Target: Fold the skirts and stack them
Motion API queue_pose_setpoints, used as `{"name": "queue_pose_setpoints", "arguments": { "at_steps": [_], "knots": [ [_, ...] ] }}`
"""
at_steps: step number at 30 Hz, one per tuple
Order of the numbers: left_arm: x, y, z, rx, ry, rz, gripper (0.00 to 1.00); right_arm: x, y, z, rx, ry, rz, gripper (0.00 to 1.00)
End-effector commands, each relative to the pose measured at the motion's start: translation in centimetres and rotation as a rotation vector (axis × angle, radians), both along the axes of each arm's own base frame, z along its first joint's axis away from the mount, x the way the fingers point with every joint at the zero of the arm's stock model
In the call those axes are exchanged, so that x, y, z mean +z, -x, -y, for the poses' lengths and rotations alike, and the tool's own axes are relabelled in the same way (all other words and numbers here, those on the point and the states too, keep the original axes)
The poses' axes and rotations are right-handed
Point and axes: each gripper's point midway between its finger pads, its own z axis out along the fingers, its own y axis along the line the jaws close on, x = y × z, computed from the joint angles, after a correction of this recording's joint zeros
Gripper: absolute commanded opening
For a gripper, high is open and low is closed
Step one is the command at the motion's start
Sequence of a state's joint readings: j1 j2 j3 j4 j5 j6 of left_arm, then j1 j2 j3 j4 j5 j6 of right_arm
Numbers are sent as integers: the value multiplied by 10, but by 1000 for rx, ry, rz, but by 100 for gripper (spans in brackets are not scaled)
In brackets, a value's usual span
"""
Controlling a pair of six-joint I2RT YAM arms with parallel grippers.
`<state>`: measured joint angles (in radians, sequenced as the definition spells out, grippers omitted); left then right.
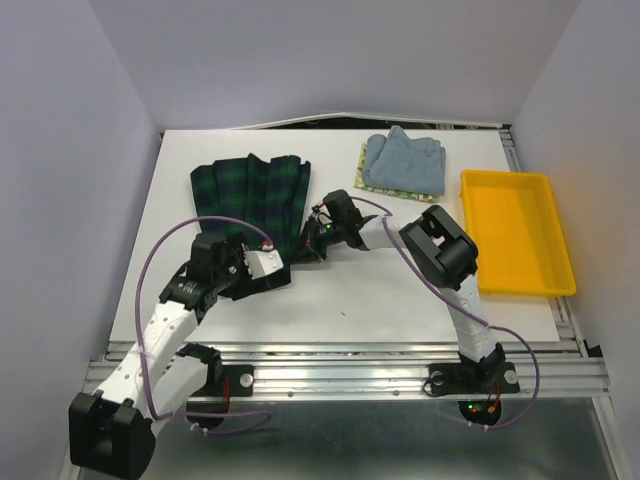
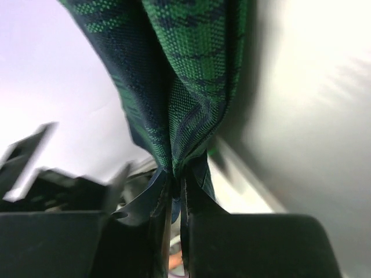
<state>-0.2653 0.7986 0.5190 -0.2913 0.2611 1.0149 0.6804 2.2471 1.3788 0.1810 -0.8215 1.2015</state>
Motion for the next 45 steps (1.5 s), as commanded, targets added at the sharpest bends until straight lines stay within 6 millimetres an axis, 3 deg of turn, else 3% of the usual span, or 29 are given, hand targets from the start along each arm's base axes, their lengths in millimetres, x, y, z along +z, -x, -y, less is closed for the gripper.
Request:
{"name": "queue_pose_setpoints", "arguments": {
  "at_steps": [1,13,16,17,22,25,28,34,37,38,39,40,41,42,43,45],
  "knots": [
    [-35,13,2,-31,-27,-130,99,46,-11,-6,-33,-124,-50,1],
    [-76,30,14,-78,-45,-246,99,62,-17,-7,-64,-162,-124,1],
    [-83,26,10,-26,-50,-231,99,67,-18,-3,-72,-174,-142,1],
    [-79,16,6,11,-59,-186,99,69,-16,-2,-69,-177,-149,1],
    [-80,0,-5,122,-70,-130,78,64,-5,4,-63,-180,-190,1],
    [-70,-11,-7,166,-54,-71,69,59,-1,7,-65,-174,-217,1],
    [-61,-17,-9,198,-48,-38,53,59,0,7,-64,-179,-224,1],
    [-45,-18,-7,186,-21,6,41,61,-7,8,-72,-186,-221,1],
    [-40,-8,0,125,-16,-24,33,62,-10,11,-69,-189,-200,1],
    [-43,-2,-1,114,-29,-50,24,62,-11,11,-69,-189,-186,1],
    [-39,-2,0,98,-32,-47,16,63,-15,14,-79,-188,-172,6],
    [-39,1,1,88,-36,-59,10,63,-15,15,-70,-189,-138,21],
    [-39,3,1,83,-39,-67,3,62,-20,20,-75,-190,-109,28],
    [-40,6,0,81,-47,-86,0,63,-28,27,-85,-187,-86,40],
    [-40,8,0,75,-55,-93,0,66,-32,32,-74,-189,-30,63],
    [-39,16,0,56,-67,-134,0,64,-51,53,-102,-149,7,84]
  ]
}}
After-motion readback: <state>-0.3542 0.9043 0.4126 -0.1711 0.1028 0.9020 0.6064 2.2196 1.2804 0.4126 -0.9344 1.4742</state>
